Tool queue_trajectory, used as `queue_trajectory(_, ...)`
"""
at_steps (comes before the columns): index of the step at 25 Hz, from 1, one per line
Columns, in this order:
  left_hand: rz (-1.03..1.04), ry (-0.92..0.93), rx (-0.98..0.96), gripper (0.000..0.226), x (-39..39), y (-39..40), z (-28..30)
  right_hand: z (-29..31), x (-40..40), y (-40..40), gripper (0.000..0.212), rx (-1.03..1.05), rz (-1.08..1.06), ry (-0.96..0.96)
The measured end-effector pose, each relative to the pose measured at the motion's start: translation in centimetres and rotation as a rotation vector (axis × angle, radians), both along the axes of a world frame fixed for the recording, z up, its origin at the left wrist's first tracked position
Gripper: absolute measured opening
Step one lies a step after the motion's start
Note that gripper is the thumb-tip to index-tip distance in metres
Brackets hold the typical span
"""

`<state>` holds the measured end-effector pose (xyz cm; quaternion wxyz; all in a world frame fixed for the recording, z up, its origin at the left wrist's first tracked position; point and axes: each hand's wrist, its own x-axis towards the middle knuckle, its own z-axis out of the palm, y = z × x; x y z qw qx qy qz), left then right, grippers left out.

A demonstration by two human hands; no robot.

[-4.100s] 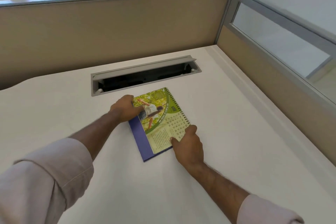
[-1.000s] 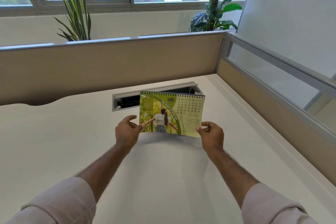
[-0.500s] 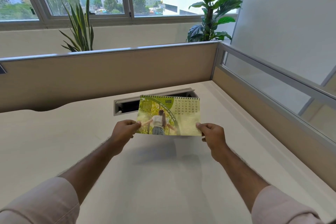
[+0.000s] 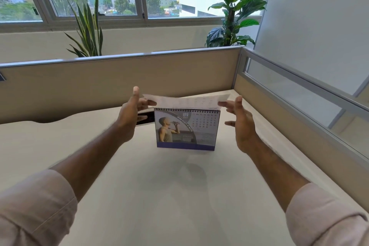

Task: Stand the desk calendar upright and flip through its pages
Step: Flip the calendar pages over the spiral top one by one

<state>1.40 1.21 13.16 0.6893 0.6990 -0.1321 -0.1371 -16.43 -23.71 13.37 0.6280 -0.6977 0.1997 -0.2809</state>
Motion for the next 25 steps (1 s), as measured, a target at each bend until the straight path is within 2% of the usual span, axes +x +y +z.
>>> queue_trajectory(3,-0.052,-0.074,0.077,0.074,1.4,-1.1,0.2,0.3,1.5,-1.0,0.059,-0.026,0.027,0.022)
queue_trajectory(6,-0.066,-0.118,0.125,0.045,2.3,-2.3,-0.4,-0.6,3.4,-2.2,0.039,-0.022,0.057,0.030)
queue_trajectory(8,-0.039,-0.145,0.155,0.033,2.8,-2.9,-1.3,-1.6,4.4,-3.1,0.029,-0.070,0.022,0.057)
queue_trajectory(12,0.069,-0.298,0.350,0.034,4.4,-3.1,-4.1,-3.7,5.6,-4.2,0.041,-0.286,-0.018,0.158)
queue_trajectory(15,0.114,-0.357,0.417,0.025,5.1,-3.0,-5.9,-5.1,6.0,-4.6,0.038,-0.368,-0.046,0.197)
queue_trajectory(20,0.103,-0.374,0.382,0.021,5.6,-3.1,-6.9,-6.1,6.3,-4.6,0.022,-0.381,-0.071,0.195)
queue_trajectory(25,0.070,-0.381,0.366,0.019,5.5,-3.5,-7.6,-6.7,6.4,-4.4,0.020,-0.344,-0.045,0.232)
